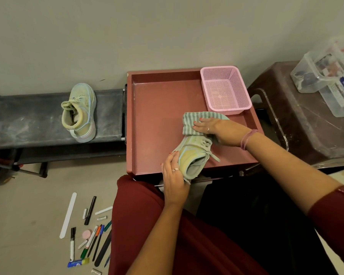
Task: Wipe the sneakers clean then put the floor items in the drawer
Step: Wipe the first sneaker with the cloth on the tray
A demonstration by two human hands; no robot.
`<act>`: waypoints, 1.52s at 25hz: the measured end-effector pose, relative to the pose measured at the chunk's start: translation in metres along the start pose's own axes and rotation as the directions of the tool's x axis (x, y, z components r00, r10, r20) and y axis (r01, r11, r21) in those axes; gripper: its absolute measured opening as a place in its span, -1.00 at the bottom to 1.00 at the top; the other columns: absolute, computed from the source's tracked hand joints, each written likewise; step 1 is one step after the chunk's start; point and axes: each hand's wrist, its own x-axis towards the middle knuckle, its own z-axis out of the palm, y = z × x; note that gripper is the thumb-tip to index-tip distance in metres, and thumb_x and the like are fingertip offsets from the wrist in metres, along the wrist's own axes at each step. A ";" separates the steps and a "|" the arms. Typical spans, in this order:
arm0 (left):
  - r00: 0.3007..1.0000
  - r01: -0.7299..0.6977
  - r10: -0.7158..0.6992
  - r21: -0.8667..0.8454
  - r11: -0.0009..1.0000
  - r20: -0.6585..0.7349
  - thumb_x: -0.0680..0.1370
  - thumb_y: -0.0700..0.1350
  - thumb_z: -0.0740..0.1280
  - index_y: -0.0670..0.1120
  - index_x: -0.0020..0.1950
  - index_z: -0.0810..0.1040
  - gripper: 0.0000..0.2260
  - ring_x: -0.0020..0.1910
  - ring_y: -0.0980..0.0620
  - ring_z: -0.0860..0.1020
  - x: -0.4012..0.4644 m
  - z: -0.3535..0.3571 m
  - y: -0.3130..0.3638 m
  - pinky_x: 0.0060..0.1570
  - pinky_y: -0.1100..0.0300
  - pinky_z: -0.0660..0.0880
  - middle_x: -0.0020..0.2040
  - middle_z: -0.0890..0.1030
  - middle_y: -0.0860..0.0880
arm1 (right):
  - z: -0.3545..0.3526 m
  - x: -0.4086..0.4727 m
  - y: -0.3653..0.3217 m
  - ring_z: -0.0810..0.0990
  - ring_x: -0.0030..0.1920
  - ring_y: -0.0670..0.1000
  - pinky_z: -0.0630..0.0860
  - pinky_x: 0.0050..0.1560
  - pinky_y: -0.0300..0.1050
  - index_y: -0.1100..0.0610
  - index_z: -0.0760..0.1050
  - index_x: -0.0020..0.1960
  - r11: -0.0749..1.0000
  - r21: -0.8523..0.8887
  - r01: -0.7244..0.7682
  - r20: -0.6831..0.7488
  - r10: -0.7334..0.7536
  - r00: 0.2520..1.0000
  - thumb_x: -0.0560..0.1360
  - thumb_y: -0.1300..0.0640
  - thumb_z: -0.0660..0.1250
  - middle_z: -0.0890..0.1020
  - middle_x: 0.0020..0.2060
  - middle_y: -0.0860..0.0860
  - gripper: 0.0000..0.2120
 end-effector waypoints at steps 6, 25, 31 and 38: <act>0.999 0.004 -0.004 -0.009 1.000 -0.038 0.32 -0.46 0.44 -0.14 0.43 0.22 -0.25 0.30 -0.07 0.37 -0.001 0.001 0.001 0.28 -0.06 0.44 0.32 0.29 -0.06 | -0.003 -0.008 -0.024 0.22 0.47 -0.07 0.03 0.48 -0.22 0.03 0.33 0.43 0.966 0.081 0.245 0.192 -0.256 0.947 0.46 0.43 0.26 0.33 0.43 -0.08 -0.39; 0.999 0.050 -0.051 -0.084 0.995 -0.008 0.34 -0.32 0.52 -0.26 0.39 0.32 -0.33 0.28 -0.13 0.41 0.005 0.001 -0.004 0.26 -0.04 0.46 0.30 0.35 -0.12 | -0.005 0.001 -0.036 0.20 0.48 0.00 0.05 0.50 -0.12 0.05 0.29 0.46 0.985 -0.002 0.173 0.089 -0.172 0.981 0.50 0.36 0.23 0.32 0.45 -0.02 -0.44; 0.997 0.077 -0.077 -0.113 0.991 0.009 0.36 -0.28 0.53 -0.22 0.41 0.32 -0.32 0.33 -0.07 0.37 0.006 -0.001 -0.003 0.31 0.00 0.42 0.32 0.34 -0.08 | 0.003 0.016 -0.016 0.08 0.52 0.03 -0.05 0.46 -0.18 0.09 0.13 0.52 0.997 -0.066 -0.043 -0.009 0.043 0.999 0.54 0.39 0.12 0.15 0.51 0.01 -0.42; 0.996 0.087 -0.087 -0.104 0.991 0.010 0.37 -0.26 0.52 -0.19 0.42 0.31 -0.32 0.33 -0.06 0.37 0.006 -0.002 -0.001 0.33 0.05 0.40 0.32 0.32 -0.05 | 0.023 0.015 0.015 0.14 0.51 0.05 0.00 0.49 -0.14 0.11 0.16 0.50 0.931 0.244 -0.272 -0.163 0.316 0.934 0.46 0.45 0.23 0.18 0.50 0.06 -0.33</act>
